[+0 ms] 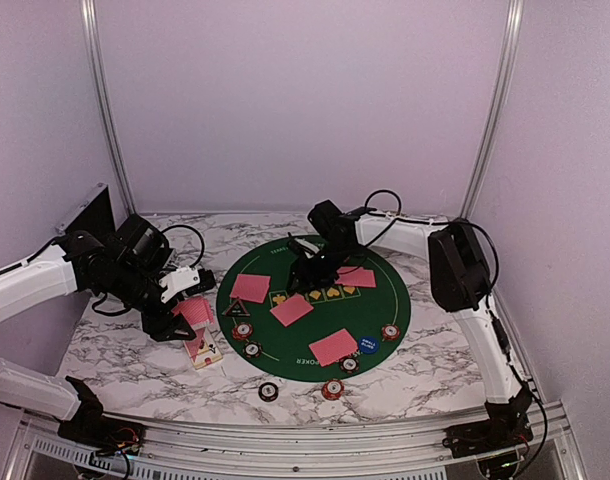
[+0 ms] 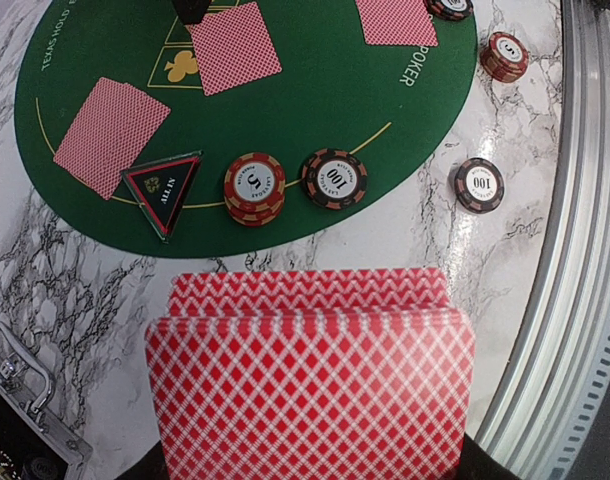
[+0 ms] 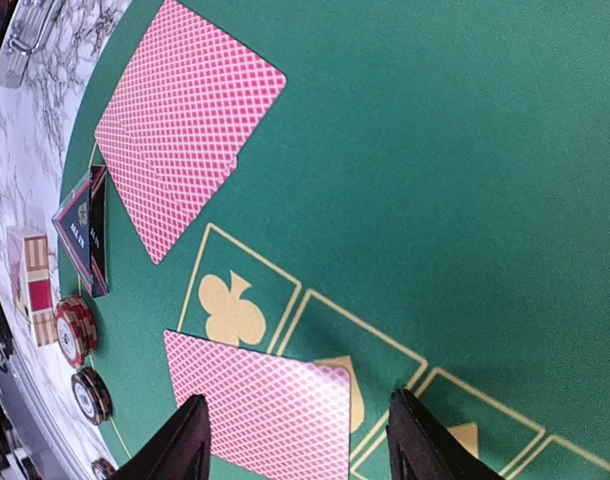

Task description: Distribute texas hold em gaming equipment

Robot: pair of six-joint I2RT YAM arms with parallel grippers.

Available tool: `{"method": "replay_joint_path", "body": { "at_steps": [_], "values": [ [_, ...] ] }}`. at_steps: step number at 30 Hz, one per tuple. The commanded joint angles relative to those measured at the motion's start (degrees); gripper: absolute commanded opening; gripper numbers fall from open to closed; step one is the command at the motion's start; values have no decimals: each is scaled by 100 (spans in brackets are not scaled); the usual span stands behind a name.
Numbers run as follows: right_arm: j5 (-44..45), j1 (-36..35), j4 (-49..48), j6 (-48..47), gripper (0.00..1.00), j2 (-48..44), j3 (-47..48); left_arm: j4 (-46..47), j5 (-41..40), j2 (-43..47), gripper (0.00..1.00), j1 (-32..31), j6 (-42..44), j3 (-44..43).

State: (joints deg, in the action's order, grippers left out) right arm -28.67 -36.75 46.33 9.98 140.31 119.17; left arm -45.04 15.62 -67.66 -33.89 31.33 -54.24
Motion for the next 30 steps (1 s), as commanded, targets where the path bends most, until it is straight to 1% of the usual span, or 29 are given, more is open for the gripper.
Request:
{"method": "replay_joint_path", "body": {
  "at_steps": [1, 5, 9, 12, 14, 17, 22, 25, 30],
  "values": [
    [49, -49, -1030, 505, 62, -1080, -1221, 91, 117, 31, 0, 34, 83, 27],
    [-203, -79, -1788, 979, 65, -1846, -2466, 85, 108, 26, 0, 34, 89, 19],
    [-645, -135, -2861, 1745, 66, -2431, -3722, 91, 111, 29, 0, 34, 90, 17],
    [-902, -209, -3621, 2267, 66, -2682, -4369, 83, 105, 45, 0, 40, 88, 27],
    [-1017, -261, -4074, 2542, 66, -2758, -4640, 90, 91, 65, 0, 40, 96, 32],
    [-1100, -319, -4408, 2811, 66, -2709, -4807, 76, 74, 81, 0, 40, 109, 49],
    [-1071, -347, -4576, 3005, 65, -2412, -4776, 79, 85, 127, 0, 40, 101, 61],
    [-959, -341, -4533, 3027, 65, -2270, -4674, 76, 73, 160, 0, 47, 101, 93],
    [-779, -331, -4163, 2891, 65, -2073, -4416, 76, 82, 174, 0, 49, 101, 103]
  ]
}}
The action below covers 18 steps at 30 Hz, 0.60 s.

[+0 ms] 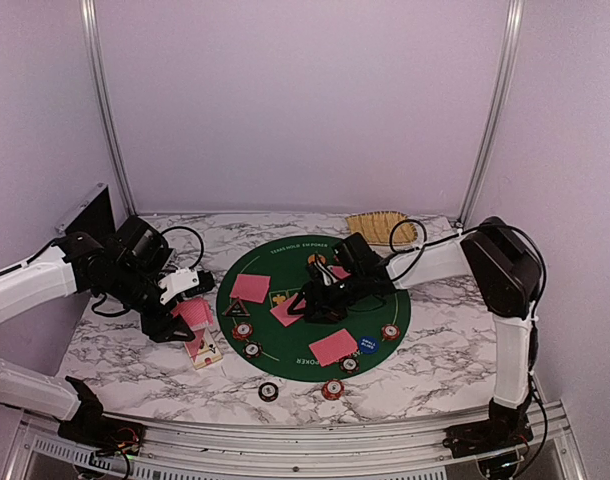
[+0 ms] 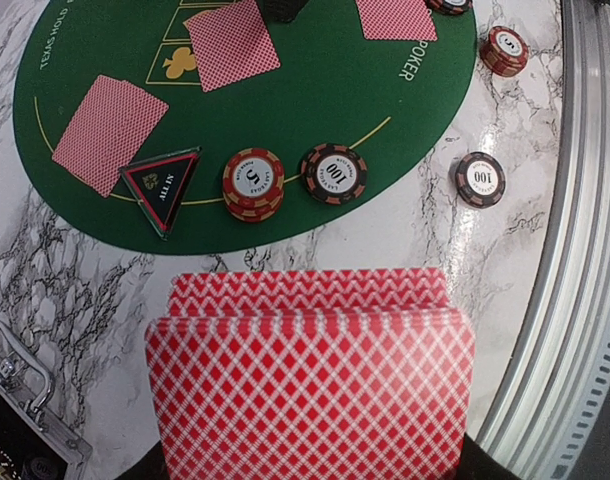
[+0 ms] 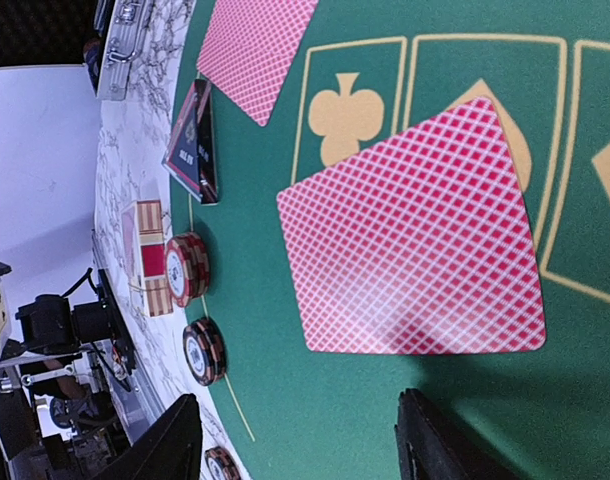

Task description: Distribute texas hold em gaming equipment

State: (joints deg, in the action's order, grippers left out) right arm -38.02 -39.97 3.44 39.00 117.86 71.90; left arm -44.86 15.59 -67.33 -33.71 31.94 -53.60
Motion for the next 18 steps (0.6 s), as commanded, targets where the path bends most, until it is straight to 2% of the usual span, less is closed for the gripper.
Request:
{"method": "replay_joint_path", "body": {
  "at_steps": [1, 18],
  "values": [
    [175, -8, 148, -22, 65, 175, 321, 58, 97, 149, 0, 32, 40, 42],
    [602, 180, 770, -320, 64, 549, 930, 72, 132, 159, 0, 40, 40, 61]
  ]
}}
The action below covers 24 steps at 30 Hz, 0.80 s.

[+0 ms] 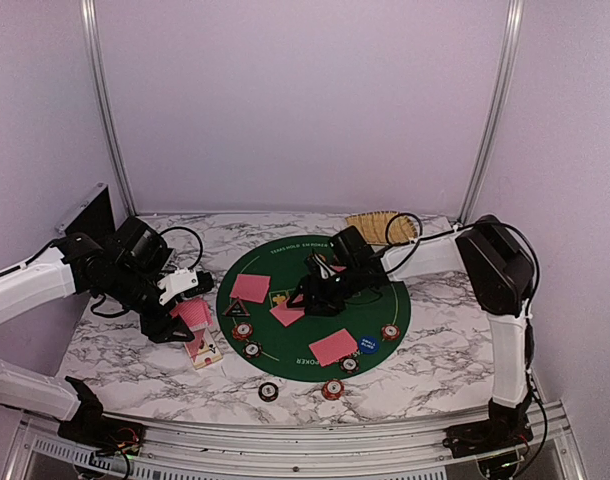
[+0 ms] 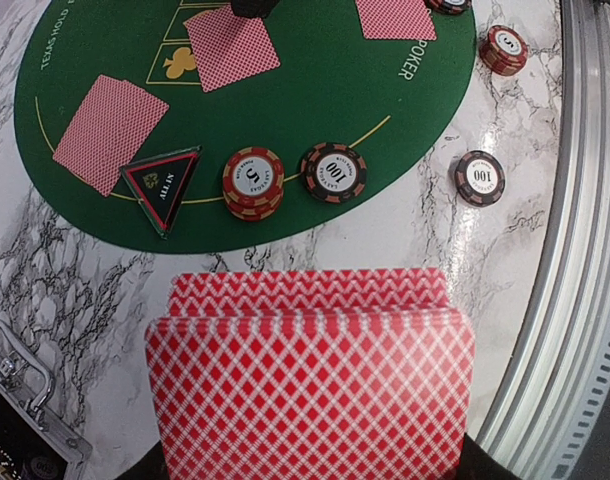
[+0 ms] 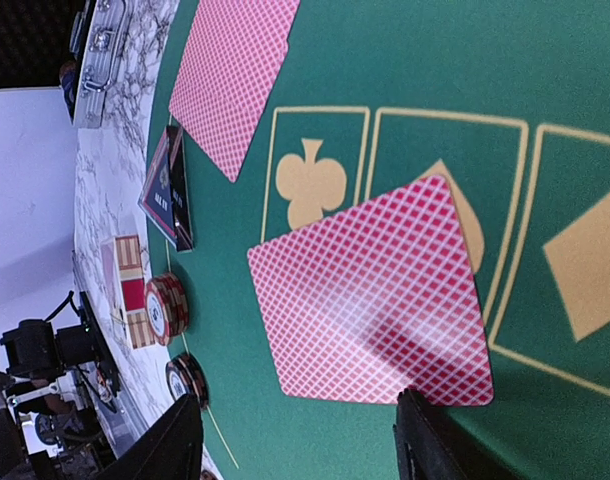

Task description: Distribute texas hold em gaming equipment

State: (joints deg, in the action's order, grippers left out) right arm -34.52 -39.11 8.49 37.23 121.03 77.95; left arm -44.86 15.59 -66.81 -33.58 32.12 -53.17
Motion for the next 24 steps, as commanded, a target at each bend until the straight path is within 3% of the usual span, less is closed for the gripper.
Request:
{"method": "replay_joint_path", "body": {
  "at_steps": [1, 16, 24],
  "values": [
    [250, 101, 305, -158, 64, 269, 398, 67, 124, 104, 0, 27, 20, 10],
    [262, 90, 496, -202, 65, 453, 1279, 69, 118, 89, 0, 71, 31, 18],
    [-81, -75, 610, 46, 65, 1280, 2294, 68, 132, 67, 0, 80, 30, -23]
  ]
}}
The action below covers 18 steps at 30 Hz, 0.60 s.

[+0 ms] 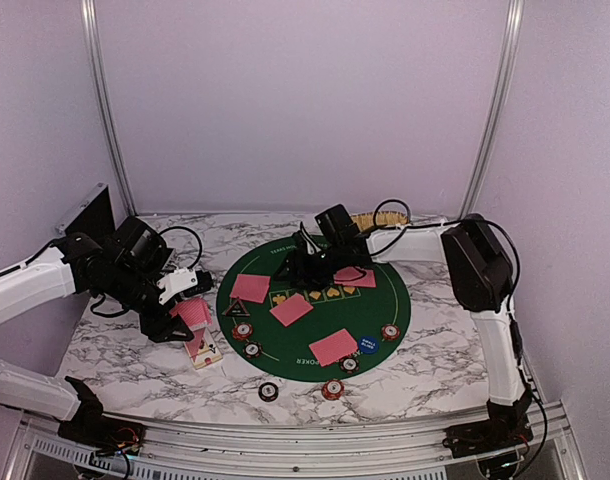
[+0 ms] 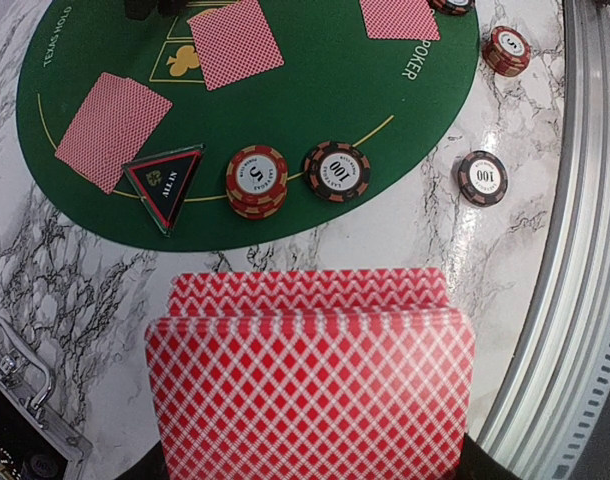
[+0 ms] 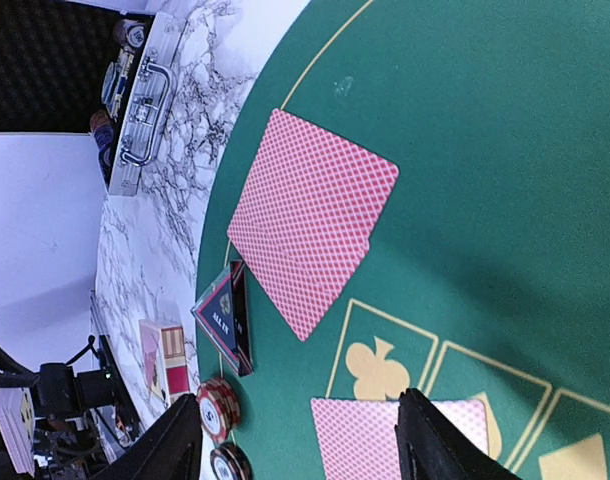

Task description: Distribute texas hold em gaming equipment

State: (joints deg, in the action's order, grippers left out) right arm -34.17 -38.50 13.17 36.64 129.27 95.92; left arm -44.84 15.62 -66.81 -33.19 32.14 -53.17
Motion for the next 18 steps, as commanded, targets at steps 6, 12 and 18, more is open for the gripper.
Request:
{"method": "replay_joint_path", "body": {
  "at_steps": [6, 12, 18],
  "values": [
    [-312, -230, -43, 440, 65, 971, 729, 66, 134, 39, 0, 41, 39, -45],
    [-592, -326, -605, 894, 65, 1254, 789, 69, 130, 45, 0, 45, 42, -28],
    [-792, -459, -951, 1341, 65, 1687, 1221, 63, 135, 55, 0, 49, 42, -27]
  ]
}}
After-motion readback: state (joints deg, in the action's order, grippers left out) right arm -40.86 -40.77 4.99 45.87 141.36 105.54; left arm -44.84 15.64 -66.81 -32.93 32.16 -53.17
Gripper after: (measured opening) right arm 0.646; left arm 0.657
